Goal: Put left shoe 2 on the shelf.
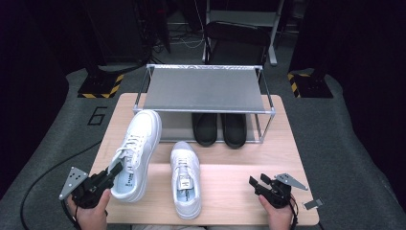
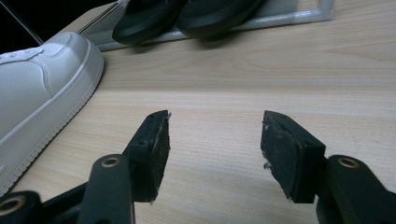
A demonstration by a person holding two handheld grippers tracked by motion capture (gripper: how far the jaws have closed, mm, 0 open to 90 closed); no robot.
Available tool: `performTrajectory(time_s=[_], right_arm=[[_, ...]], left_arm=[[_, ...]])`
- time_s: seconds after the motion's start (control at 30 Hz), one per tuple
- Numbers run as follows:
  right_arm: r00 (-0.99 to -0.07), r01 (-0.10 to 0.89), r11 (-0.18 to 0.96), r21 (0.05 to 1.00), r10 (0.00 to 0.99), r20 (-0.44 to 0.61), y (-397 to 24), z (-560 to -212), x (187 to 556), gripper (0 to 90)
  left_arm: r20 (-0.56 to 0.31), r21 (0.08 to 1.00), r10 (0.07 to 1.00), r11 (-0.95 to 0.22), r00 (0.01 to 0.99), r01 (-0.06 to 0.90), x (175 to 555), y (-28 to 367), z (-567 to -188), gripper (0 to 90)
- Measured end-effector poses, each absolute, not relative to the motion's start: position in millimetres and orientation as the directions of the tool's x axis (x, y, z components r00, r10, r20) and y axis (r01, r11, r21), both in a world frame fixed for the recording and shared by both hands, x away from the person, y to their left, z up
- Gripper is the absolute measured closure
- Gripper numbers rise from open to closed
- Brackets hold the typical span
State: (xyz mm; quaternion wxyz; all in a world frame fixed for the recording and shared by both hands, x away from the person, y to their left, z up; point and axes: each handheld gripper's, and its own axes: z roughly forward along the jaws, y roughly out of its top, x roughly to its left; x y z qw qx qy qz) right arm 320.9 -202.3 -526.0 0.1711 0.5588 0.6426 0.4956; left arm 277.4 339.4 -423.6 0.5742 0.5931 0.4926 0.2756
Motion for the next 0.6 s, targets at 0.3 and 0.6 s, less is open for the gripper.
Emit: performTrajectory(time_s=[0.3,0.6], right_arm=[[-0.309,0.551,-0.124,0.825,0.888,0.340,-203,-526,321,41.9],[-0.309,0.546,-0.132,0.827,0.886,0.346,-204,-526,321,41.9]], left_arm=[[-0.218,0.964,0.901,0.138,0.375,0.228,282,336,-406,80.7],[-0.226,0.965,0.896,0.151,0.383,0.216,292,332,-397,80.7]])
